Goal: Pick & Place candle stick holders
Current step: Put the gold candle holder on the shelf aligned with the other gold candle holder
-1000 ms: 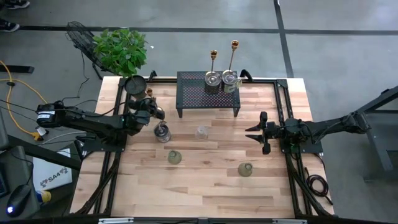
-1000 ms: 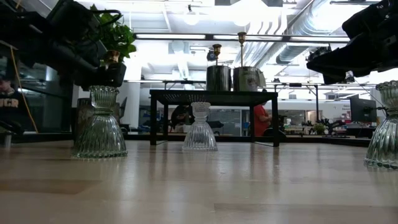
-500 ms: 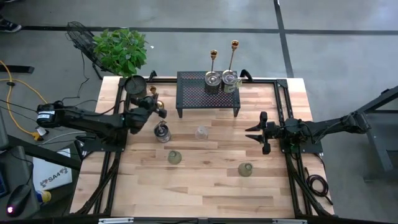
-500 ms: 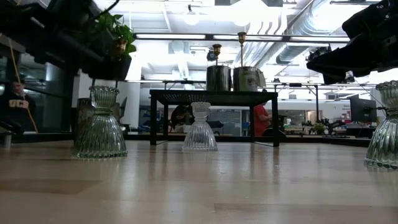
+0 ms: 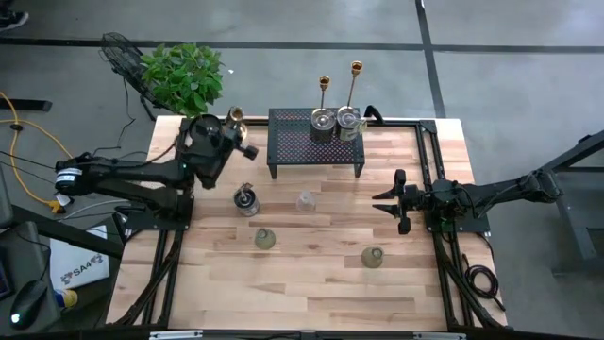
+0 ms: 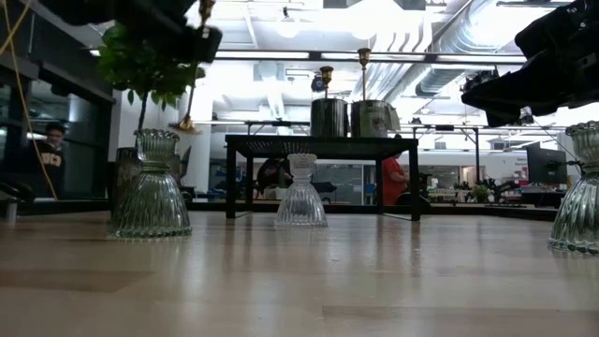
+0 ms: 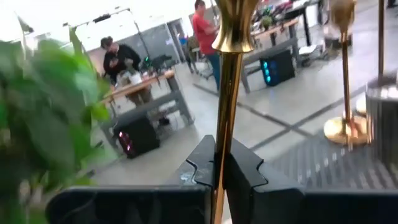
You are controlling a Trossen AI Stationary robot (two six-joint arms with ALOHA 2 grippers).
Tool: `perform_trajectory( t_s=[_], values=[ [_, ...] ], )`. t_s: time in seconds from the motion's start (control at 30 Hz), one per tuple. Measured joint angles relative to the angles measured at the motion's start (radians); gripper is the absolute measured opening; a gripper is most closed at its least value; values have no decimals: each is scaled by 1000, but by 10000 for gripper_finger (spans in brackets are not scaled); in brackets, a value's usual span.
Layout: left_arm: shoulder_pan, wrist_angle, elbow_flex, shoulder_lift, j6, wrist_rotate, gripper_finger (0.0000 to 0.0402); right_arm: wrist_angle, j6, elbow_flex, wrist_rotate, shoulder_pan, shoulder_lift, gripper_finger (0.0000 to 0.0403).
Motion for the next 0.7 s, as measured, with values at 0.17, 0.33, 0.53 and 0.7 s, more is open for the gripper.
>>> perform_trajectory(
  t_s=[0.17,0.33,0.53,0.7],
  values=[
    [114,-8,100,24,51,240,8,0,0,0,0,0,0,99],
    [229,-87,217,106,8,452,8,0,0,0,0,0,0,99],
    [341,-147,354,254,-118,692,8,0,0,0,0,0,0,99],
    [398,-145,444,359,-171,821,8,0,0,0,0,0,0,99]
  ],
)
